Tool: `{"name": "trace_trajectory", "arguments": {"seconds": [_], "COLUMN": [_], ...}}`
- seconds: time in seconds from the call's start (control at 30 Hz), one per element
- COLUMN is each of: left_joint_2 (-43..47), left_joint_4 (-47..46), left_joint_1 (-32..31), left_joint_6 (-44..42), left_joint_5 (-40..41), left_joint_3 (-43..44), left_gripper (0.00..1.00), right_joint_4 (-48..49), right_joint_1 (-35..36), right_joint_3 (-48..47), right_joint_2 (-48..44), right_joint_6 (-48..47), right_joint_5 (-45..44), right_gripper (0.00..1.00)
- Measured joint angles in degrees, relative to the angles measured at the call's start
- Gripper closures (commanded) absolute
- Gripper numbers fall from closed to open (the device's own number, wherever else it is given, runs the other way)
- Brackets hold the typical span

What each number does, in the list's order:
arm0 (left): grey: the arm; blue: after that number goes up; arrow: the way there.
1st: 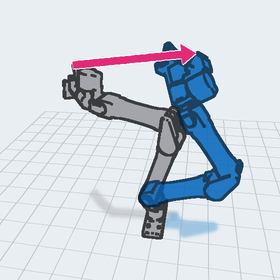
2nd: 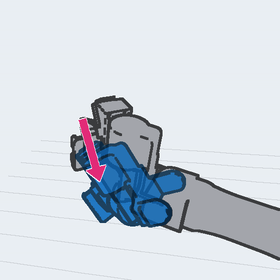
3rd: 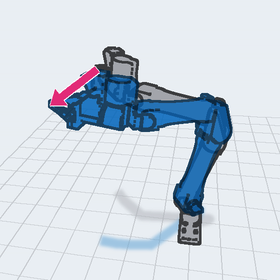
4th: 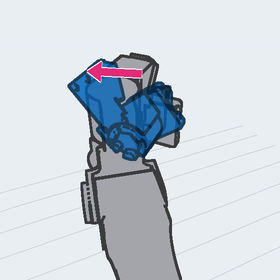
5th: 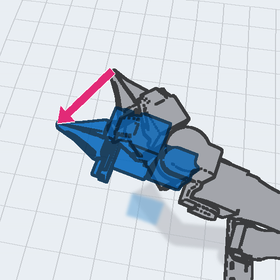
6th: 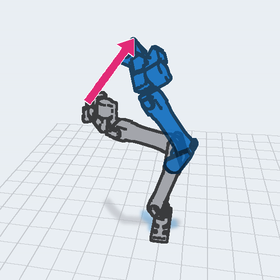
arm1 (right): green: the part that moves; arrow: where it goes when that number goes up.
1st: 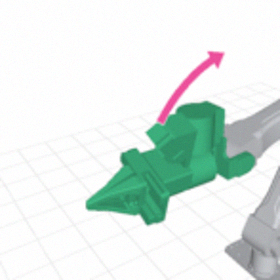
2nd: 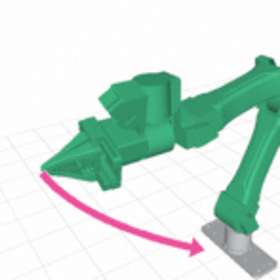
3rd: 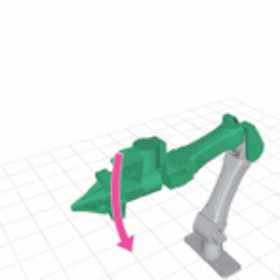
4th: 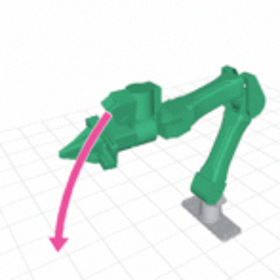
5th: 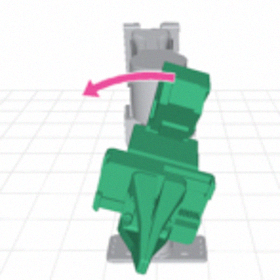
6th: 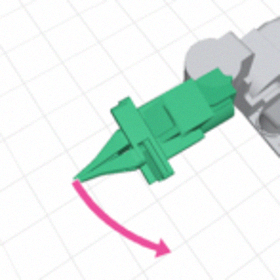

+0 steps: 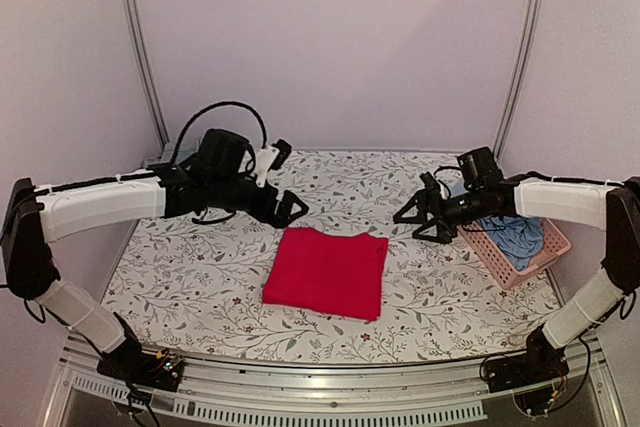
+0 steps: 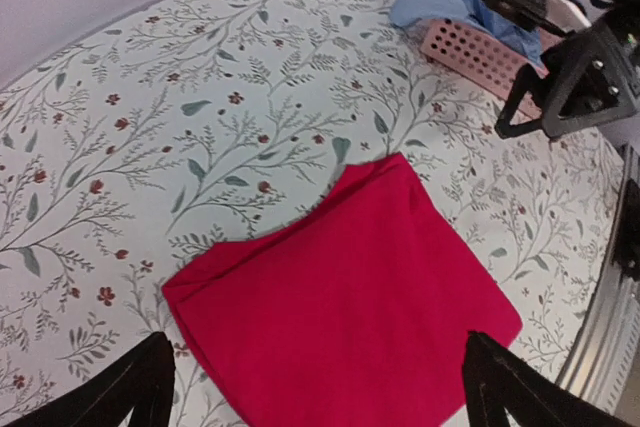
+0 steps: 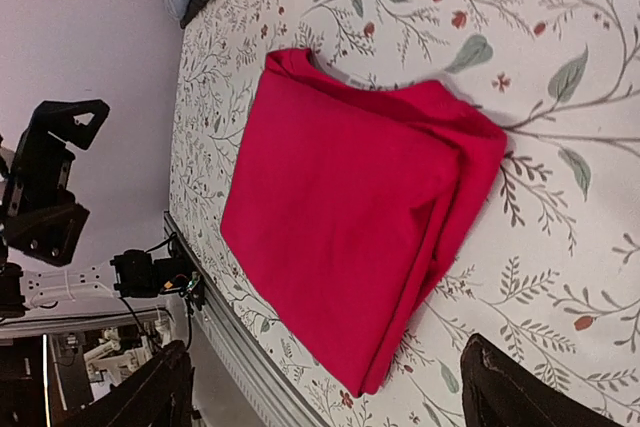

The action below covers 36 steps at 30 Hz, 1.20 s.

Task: Fold and stack the mixed laundry pile
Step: Pick up the square-folded T-shirt from the center of the board.

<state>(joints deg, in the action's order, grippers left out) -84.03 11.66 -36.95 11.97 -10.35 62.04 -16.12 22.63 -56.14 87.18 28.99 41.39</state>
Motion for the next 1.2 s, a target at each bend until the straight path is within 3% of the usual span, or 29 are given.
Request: {"name": "trace_trajectory", "arguments": {"seconds": [0.13,0.23,0.4,0.5,0.77,0.93,1.2], "left_joint_2": [-4.7,-7.3,-15.5,-21.5,-29.0,-30.8,-30.6], "left_joint_4": [1.2,-0.5,-5.2,-5.6,-7.3,-8.7,-12.4], "left_joint_1": [-14.8,-22.9,-30.1,-31.9,-32.4,-32.4,-31.5], "left_joint_6": [-7.4,-13.7,-24.1,-28.3,-31.9,-32.4,-30.1], "left_joint_5": [3.9,3.8,2.8,1.8,1.7,2.9,2.6], "left_joint_3": [-0.3,-1.1,-0.9,0.7,2.8,4.4,5.5], "left_gripper": [0.01,0.11,0.42,0.58,0.72,1.0,1.0], "right_joint_4": [1.7,3.5,7.1,9.0,12.0,14.1,18.5], "right_joint_1": [0.7,1.2,1.4,1.5,3.0,3.9,4.6], "right_joint_3": [8.3,11.2,14.6,16.2,18.6,19.8,19.8], "right_joint_2": [-0.2,-0.4,-0.5,-0.5,-0.3,2.1,7.5], "right_joint_6": [6.2,9.2,13.3,15.4,19.0,20.5,23.7], "right_joint_5": [2.5,3.5,4.1,4.2,4.3,4.6,7.4], "right_gripper": [0.12,0.13,0.15,0.15,0.15,0.14,0.09]}}
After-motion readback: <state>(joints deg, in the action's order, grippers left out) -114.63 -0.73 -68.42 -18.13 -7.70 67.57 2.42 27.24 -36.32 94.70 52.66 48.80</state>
